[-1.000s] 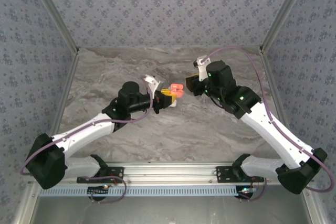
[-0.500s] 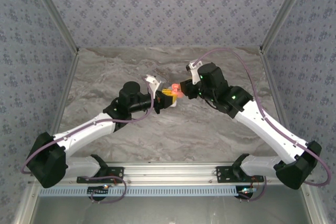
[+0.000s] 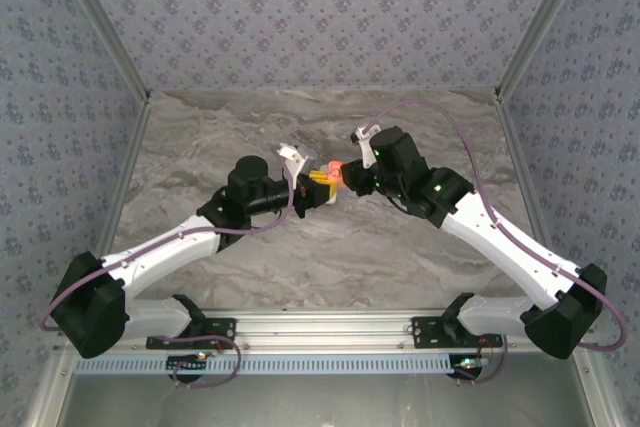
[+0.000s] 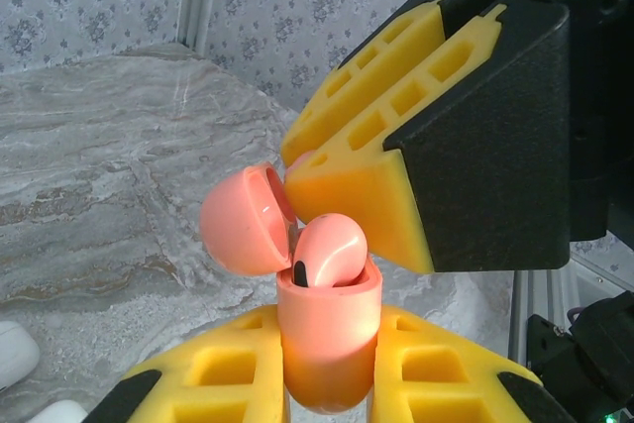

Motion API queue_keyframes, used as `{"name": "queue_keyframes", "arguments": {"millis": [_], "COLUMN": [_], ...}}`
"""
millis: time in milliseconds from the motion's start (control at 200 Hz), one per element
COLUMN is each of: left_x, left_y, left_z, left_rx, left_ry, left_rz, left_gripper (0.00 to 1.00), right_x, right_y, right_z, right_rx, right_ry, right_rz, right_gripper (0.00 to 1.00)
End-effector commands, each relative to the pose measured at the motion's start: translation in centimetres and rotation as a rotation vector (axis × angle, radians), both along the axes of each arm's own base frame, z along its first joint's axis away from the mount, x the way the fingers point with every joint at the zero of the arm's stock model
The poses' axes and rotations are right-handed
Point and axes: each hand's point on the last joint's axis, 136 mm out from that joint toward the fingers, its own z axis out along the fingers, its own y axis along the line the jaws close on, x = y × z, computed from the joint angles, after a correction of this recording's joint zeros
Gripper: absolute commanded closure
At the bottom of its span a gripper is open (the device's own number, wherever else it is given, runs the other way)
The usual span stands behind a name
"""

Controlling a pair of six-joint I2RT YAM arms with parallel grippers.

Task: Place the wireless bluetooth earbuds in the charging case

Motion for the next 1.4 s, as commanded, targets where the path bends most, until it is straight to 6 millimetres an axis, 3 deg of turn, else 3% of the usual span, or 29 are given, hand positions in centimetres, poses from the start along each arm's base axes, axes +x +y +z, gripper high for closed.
{"name": "queue_keyframes", "arguments": {"millis": [0,430,740,979,994,1019,1199,1309,1329,1394], "left_x": [0.1,0.3,0.2,0.3,0.2,0.2,-0.1,-0.5,-0.6,-0.8], "left_y": [-0.3,-0.3,-0.4,-0.5,-0.5,-0.5,-0.7,-0.9,-0.9,-1.0], "left_z": [3.2,3.3,3.7,4.3,4.5,4.6,6.9,8.8,9.2,10.4], "left_rx": [-0.067,-0.071,-0.084,-0.110,-0.115,-0.121,-0.162,-0.163,-0.161,-0.150], "left_ry": [-0.063,-0.069,-0.078,-0.097,-0.103,-0.106,-0.177,-0.254,-0.271,-0.329], "left_rz": [-0.003,0.001,-0.003,-0.008,-0.010,-0.013,-0.038,-0.065,-0.072,-0.086], "left_gripper": [1.00,1.00,1.00,1.00,1.00,1.00,1.00,1.00,1.00,1.00], "right_x": [-0.7,-1.5,-0.9,-0.9,-0.9,-0.8,-0.7,-0.6,-0.7,-0.7], "right_y": [0.2,0.3,-0.9,-2.6,-2.8,-3.1,-4.0,-4.4,-4.5,-4.9], "right_z": [-0.7,0.0,3.7,7.4,7.7,6.5,8.2,9.3,10.6,11.7], "right_rx": [0.009,0.090,0.235,0.400,0.408,0.407,0.532,0.512,0.508,0.480], "right_ry": [0.048,0.130,0.089,0.023,0.017,0.038,0.038,0.014,-0.018,-0.054], "right_rz": [0.010,0.001,0.015,0.056,0.057,0.051,0.132,0.164,0.173,0.181], "right_gripper": [0.72,0.62,0.48,0.26,0.25,0.23,0.16,0.22,0.23,0.28]}}
